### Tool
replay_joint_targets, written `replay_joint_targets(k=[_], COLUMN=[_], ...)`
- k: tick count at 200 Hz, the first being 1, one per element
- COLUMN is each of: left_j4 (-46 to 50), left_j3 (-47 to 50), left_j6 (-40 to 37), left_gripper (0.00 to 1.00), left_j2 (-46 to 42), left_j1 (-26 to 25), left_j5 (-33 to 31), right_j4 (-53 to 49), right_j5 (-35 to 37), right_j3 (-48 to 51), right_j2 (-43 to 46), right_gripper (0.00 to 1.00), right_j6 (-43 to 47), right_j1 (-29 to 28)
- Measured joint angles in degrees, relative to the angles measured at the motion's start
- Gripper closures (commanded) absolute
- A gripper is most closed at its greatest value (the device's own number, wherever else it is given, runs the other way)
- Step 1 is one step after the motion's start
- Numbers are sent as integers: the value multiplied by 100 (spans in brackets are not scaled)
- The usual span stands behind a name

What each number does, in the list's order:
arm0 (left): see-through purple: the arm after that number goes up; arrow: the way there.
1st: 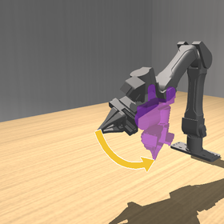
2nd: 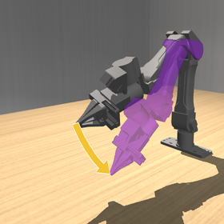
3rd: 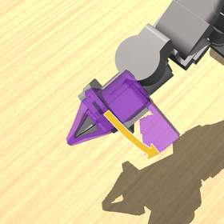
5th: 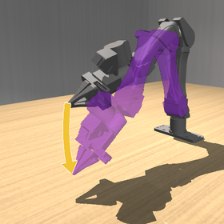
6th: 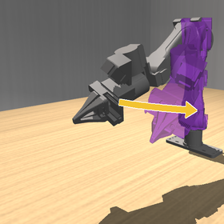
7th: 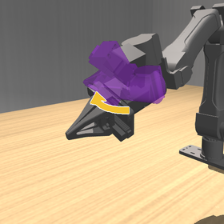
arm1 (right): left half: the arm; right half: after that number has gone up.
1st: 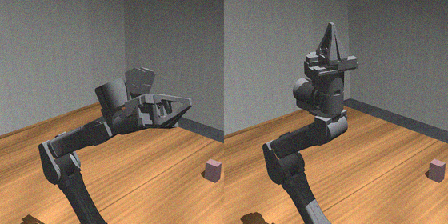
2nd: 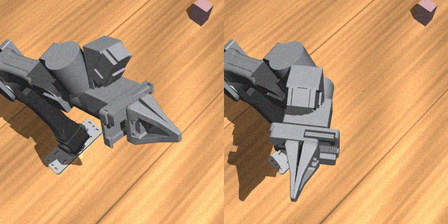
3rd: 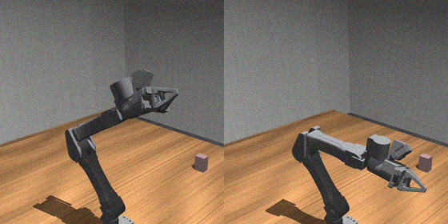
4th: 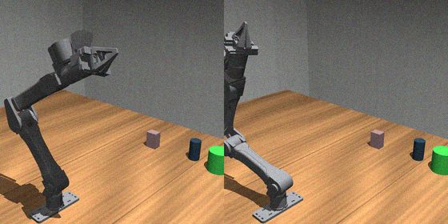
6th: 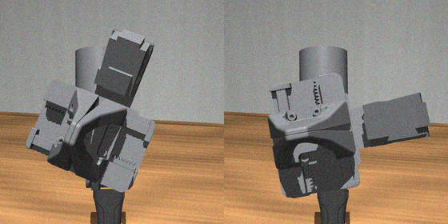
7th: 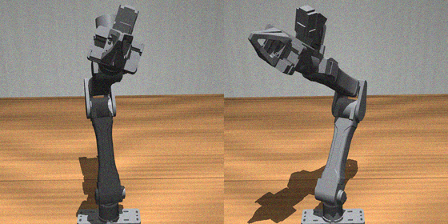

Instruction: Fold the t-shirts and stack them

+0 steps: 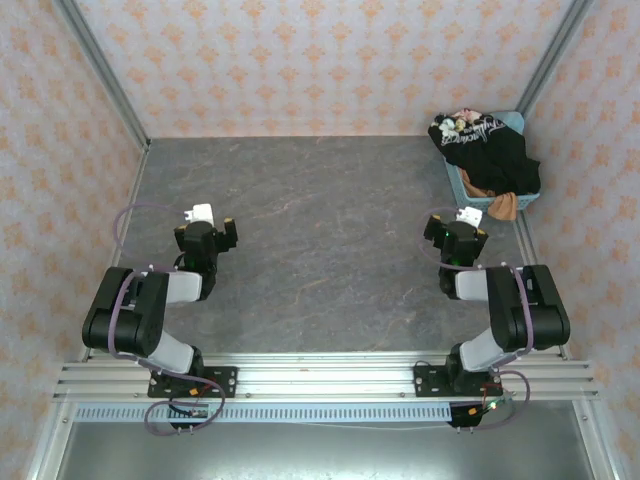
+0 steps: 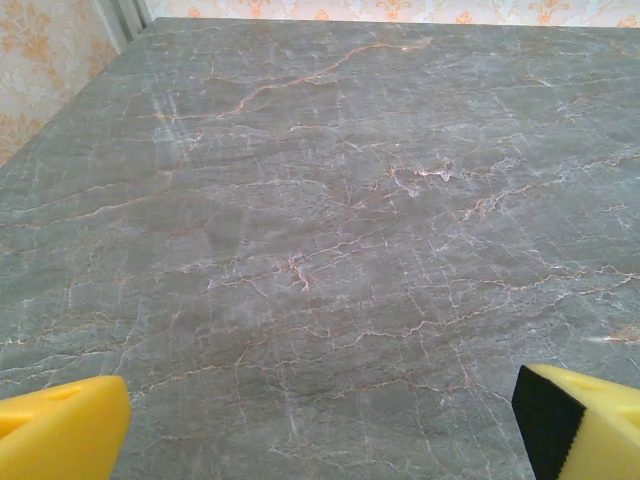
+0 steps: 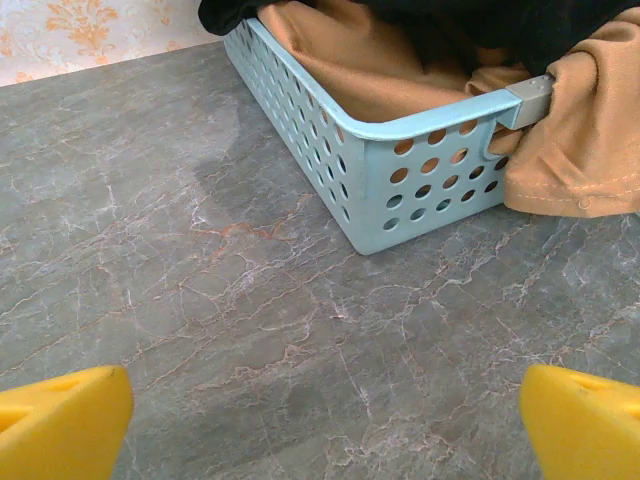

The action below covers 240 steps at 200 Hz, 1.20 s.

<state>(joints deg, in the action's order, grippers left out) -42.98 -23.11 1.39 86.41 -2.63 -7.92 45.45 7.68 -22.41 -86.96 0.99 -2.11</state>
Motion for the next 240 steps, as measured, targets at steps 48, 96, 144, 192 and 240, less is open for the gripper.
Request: replay_joint_targets(k=[48, 96, 144, 192, 240], left_j4=[0, 0, 0, 0, 127], left_j3=[0, 0, 0, 0, -44], left_j6=[0, 0, 0, 0, -9], left_gripper=[0, 0, 0, 0, 0], left_j2=[0, 0, 0, 0, -26], left_j1=[0, 0, 0, 0, 0], left_j5=[0, 0, 0, 0, 17], right_j4=[0, 0, 0, 0, -306], right_j5=[0, 0, 0, 0, 59], right_j3=[0, 0, 0, 0, -42], right_j2=[0, 0, 0, 0, 146], right_gripper=[1, 1, 1, 1, 1], right_j6=[0, 0, 0, 0, 42], right_j1=[0, 0, 0, 0, -66])
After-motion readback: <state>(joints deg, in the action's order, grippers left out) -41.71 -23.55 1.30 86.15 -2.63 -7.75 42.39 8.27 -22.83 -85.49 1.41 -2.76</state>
